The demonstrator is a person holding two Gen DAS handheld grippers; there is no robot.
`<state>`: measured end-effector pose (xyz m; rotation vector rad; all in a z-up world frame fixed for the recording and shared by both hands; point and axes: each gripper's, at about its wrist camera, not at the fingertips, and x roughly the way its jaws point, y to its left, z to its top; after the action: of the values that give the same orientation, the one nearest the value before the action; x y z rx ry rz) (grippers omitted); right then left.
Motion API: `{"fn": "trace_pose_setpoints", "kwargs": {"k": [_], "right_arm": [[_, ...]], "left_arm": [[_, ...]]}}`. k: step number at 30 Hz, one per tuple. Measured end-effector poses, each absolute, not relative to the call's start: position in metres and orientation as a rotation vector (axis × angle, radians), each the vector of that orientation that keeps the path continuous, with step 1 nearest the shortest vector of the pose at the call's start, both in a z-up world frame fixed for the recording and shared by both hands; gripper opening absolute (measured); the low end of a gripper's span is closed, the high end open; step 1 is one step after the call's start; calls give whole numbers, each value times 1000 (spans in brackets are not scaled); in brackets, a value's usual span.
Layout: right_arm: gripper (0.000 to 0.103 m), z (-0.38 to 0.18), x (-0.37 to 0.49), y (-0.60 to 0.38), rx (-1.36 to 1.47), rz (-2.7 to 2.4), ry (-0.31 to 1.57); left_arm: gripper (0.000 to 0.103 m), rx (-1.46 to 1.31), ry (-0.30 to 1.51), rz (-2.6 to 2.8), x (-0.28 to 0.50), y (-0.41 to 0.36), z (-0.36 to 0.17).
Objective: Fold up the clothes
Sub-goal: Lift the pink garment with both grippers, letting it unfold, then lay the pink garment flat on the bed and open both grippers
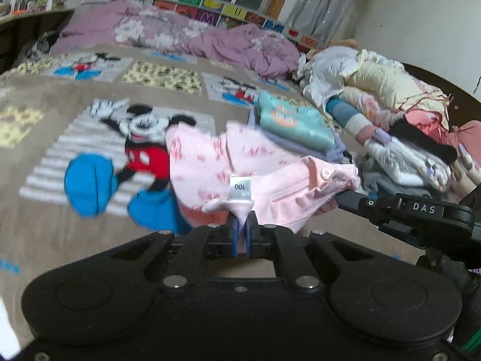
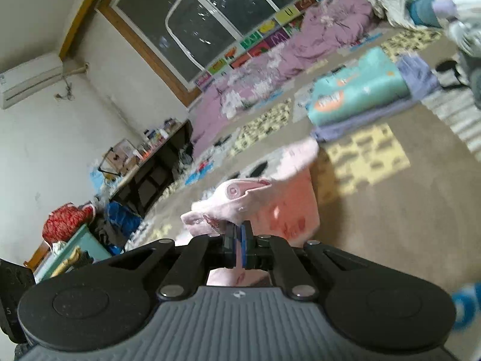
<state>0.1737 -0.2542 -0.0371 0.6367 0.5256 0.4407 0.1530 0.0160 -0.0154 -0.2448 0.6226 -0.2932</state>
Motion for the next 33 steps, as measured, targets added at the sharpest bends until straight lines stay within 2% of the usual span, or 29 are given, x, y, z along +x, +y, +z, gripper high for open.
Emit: {"fn": "trace_pose_setpoints", "kwargs": {"k": [14, 17, 18, 20, 22, 25, 27, 29, 33], "right_arm": [[5, -88, 108, -248, 618, 321, 733], [9, -96, 95, -244, 598, 312, 791], [9, -98, 90, -243, 594, 313, 810], [12, -100, 78, -241, 588, 315, 842], [18, -104, 66, -240, 591, 325, 868], [27, -103, 46, -239, 602, 347, 889], [41, -103, 35, -239, 630, 370, 893], [49, -103, 25, -244, 693, 391, 888], [54, -103, 22, -261, 824, 364, 828]], "left_arm": [[1, -164, 718, -251, 102, 3, -67], [2, -182, 794, -263, 95, 5, -77], [4, -186, 822, -248, 89, 5, -80], [16, -172, 858, -238, 77, 7, -84], [40, -172, 879, -231, 62, 9, -86], [46, -189, 920, -226, 40, 11, -87], [52, -227, 946, -248, 27, 12, -85], [52, -283, 963, -282, 17, 14, -82], [52, -397, 882, -298, 14, 21, -69]]}}
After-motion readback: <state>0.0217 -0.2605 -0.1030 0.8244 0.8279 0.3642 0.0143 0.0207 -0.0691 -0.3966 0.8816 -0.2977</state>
